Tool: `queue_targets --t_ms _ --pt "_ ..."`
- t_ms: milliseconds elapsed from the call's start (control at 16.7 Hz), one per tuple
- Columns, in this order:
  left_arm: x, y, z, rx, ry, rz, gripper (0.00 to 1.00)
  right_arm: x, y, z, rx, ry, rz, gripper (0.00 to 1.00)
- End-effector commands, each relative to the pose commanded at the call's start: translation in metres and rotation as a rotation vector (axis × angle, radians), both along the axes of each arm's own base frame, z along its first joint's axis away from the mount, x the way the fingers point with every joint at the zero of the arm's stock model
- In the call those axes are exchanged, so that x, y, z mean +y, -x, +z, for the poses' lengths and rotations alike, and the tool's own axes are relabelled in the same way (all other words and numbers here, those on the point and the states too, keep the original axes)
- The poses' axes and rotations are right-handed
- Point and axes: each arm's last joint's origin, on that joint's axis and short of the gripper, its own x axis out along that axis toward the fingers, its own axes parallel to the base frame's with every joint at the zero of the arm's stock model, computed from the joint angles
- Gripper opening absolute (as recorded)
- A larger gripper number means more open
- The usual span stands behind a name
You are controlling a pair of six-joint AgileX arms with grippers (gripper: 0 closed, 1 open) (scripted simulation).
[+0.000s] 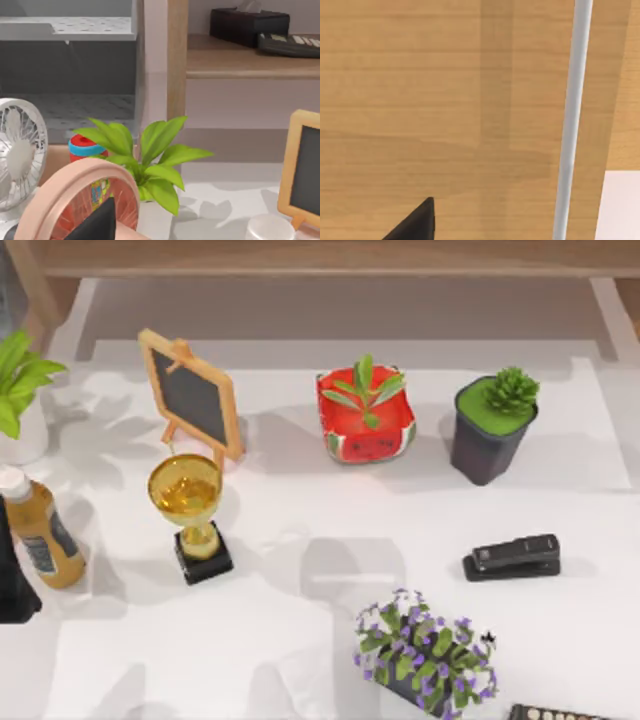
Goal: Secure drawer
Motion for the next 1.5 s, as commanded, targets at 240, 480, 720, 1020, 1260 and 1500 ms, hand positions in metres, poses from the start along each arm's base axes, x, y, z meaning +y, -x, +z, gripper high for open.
queue_targets --t_ms 240,480,720,1020,1260,1500 --pt "0.000 0.000 0.000 0.000 0.000 0.000 1.00 -0.001 0.000 0.001 0.000 -0.001 -0.003 1.00" --pt "0.000 0.000 0.000 0.000 0.000 0.000 1.00 -0.001 -0.015 0.000 0.000 0.000 0.000 1.00" --pt "0.000 0.000 0.000 0.000 0.000 0.000 1.00 0.000 -0.025 0.000 0.000 0.000 0.000 1.00" --pt "0.000 0.000 0.000 0.000 0.000 0.000 1.00 0.000 -0.025 0.000 0.000 0.000 0.000 0.77" --pt "0.000 0.000 0.000 0.000 0.000 0.000 1.00 0.000 -0.025 0.000 0.000 0.000 0.000 0.47" --pt "0.000 0.000 0.000 0.000 0.000 0.000 1.00 0.000 -0.025 0.000 0.000 0.000 0.000 0.17"
